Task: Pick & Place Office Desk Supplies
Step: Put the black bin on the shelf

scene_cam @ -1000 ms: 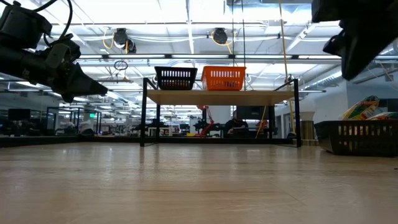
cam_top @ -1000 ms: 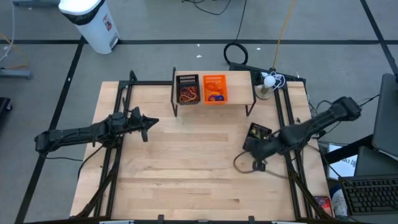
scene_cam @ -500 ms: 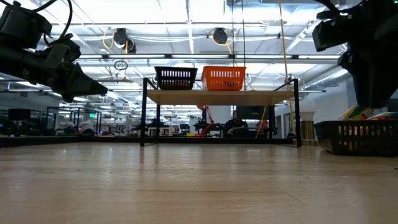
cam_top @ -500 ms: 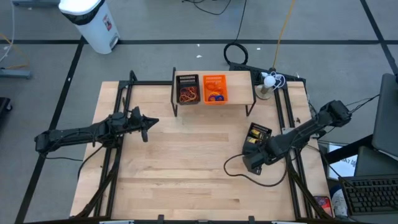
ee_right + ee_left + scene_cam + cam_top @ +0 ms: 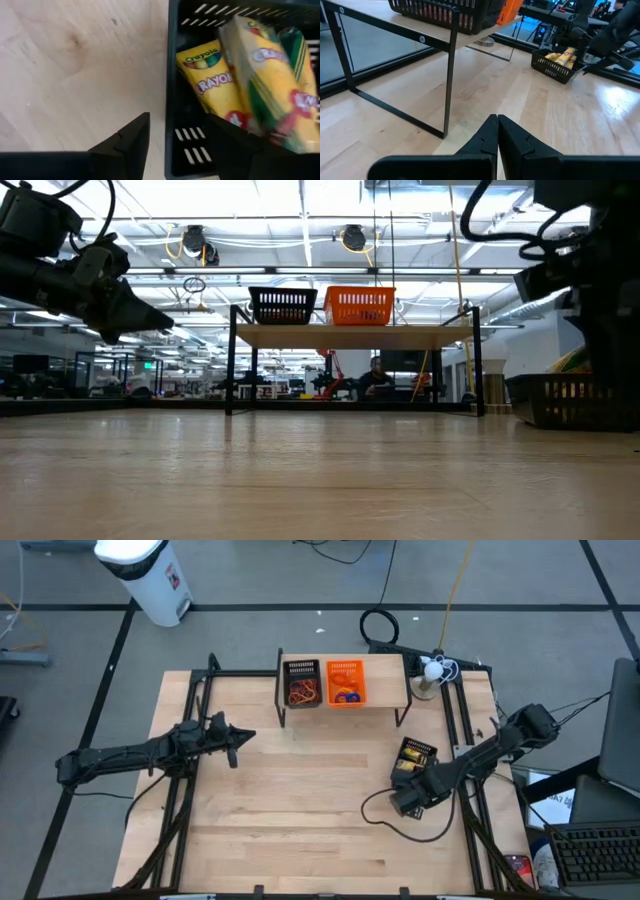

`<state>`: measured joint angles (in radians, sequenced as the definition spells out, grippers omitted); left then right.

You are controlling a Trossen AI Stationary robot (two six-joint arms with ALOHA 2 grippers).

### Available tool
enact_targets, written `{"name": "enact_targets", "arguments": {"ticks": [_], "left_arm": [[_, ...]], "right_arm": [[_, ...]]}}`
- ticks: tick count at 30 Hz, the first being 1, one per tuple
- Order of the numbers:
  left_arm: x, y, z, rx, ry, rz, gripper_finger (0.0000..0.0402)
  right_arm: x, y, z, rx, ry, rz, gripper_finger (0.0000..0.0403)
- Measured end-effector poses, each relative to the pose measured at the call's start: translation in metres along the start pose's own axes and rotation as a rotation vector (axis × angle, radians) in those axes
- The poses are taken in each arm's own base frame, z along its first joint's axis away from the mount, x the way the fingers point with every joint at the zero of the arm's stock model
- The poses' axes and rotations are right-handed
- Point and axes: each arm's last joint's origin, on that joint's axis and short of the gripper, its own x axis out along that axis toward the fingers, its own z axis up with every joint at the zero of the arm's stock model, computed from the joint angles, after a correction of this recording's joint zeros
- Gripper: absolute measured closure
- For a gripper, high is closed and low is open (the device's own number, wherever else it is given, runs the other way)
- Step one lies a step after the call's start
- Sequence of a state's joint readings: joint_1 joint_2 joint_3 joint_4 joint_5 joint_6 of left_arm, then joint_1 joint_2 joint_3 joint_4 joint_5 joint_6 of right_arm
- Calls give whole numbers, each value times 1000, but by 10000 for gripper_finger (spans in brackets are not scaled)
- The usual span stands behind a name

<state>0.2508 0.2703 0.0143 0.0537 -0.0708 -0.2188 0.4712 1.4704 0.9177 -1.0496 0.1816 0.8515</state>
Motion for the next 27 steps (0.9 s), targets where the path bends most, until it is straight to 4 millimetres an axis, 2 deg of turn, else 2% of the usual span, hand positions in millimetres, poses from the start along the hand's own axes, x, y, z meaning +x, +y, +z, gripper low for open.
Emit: {"name": "enact_targets", "arguments": {"ticks": [9,12,15,18,22,27], "left_arm": [[0,0,0,3,3,1,396],[0,0,0,3,3,1,396],[0,0,0,3,2,0,396],[0,0,0,3,3,0,396],[0,0,0,2,3,-1,396],[0,0,0,-4,1,-1,396]], "right_arm": [[17,0,3,20,-47,56,264],[19,1,3,17,-36,77,304],[19,4,1,-4,-32,100,375],[16,12,-4,-57,-54,129,392],[1,27,-6,-124,-111,174,400],[-40,48,-5,-233,-258,217,401]]}}
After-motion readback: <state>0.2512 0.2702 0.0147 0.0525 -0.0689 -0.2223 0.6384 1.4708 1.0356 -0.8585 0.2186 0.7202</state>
